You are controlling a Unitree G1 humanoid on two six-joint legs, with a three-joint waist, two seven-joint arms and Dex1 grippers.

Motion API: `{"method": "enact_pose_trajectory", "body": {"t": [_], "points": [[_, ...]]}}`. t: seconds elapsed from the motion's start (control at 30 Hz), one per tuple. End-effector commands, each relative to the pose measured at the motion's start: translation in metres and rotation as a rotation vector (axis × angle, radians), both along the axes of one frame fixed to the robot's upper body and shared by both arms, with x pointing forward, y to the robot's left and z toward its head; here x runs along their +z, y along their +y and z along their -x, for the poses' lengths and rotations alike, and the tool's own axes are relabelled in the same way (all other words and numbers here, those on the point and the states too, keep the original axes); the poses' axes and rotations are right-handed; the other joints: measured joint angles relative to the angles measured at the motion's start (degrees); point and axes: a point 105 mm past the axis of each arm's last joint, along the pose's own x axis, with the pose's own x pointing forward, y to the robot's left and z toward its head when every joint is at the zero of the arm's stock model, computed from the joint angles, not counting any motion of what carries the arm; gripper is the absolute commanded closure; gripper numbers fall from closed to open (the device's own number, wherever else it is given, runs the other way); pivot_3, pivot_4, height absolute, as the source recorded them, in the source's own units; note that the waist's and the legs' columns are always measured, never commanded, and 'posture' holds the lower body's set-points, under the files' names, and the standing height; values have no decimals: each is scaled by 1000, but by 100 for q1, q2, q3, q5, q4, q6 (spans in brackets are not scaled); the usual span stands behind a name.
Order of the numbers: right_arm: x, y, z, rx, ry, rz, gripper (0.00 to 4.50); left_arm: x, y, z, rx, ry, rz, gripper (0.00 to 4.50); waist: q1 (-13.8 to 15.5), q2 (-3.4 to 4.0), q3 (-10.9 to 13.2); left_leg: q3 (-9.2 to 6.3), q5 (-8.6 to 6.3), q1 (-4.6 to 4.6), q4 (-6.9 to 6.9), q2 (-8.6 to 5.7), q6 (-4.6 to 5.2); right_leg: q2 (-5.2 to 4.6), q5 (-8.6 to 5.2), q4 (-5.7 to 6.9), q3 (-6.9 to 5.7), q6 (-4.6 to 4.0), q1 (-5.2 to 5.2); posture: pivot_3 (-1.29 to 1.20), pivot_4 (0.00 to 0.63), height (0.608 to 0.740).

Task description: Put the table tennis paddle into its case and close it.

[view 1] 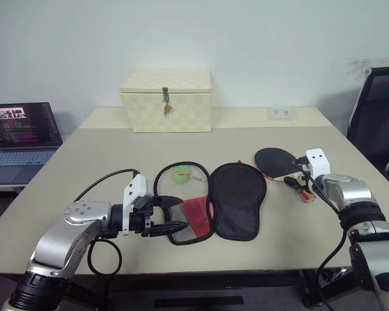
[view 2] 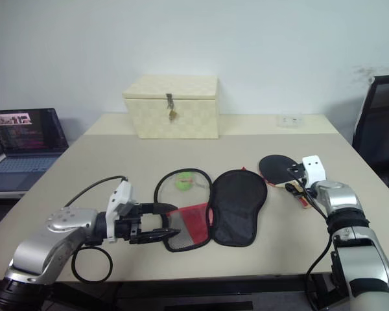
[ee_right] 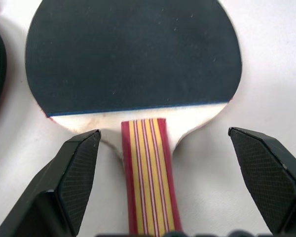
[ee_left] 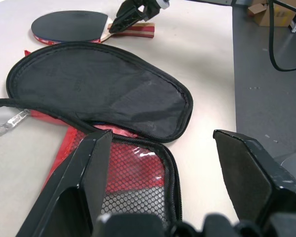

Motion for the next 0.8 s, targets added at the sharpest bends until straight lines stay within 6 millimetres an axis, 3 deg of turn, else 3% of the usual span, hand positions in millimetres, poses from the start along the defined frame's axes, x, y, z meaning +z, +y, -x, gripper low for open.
{"method": "enact_pose_trajectory", "body": {"t": [0.03, 0.23, 0.5, 0.6, 0.8], "points": [[6, 2, -3, 26, -12, -10, 44, 9, 0, 2, -11, -49, 2, 935, 0, 0, 0, -1, 0, 0, 0, -1, 0, 0, 0, 0, 0, 0, 1, 0, 150, 740], [-7, 11, 1, 78, 64, -77, 44, 11, 0, 2, -14, -53, 3, 935, -1, 2, 1, 0, 0, 3, 1, 0, 0, 0, 0, 2, -1, -1, 3, 0, 150, 740], [-12, 2, 1, 20, 54, -59, 44, 12, 0, 0, -14, -58, -1, 935, -2, 0, 0, -2, 0, 6, 1, 0, 0, 0, 0, 3, -1, -1, 6, 0, 150, 740], [-13, 0, -1, -22, 41, -61, 663, 12, 0, -1, -14, -59, -1, 935, -2, 0, 0, -2, 0, 7, 4, 0, 0, 0, 1, 3, 0, -1, 10, 0, 150, 740], [-22, -3, 0, -90, 47, -64, 2599, 12, 0, -1, -9, -62, -1, 935, -3, -4, -3, -3, 1, 14, 9, 0, -1, 0, 2, 4, 1, 2, 19, 0, 150, 740]]}}
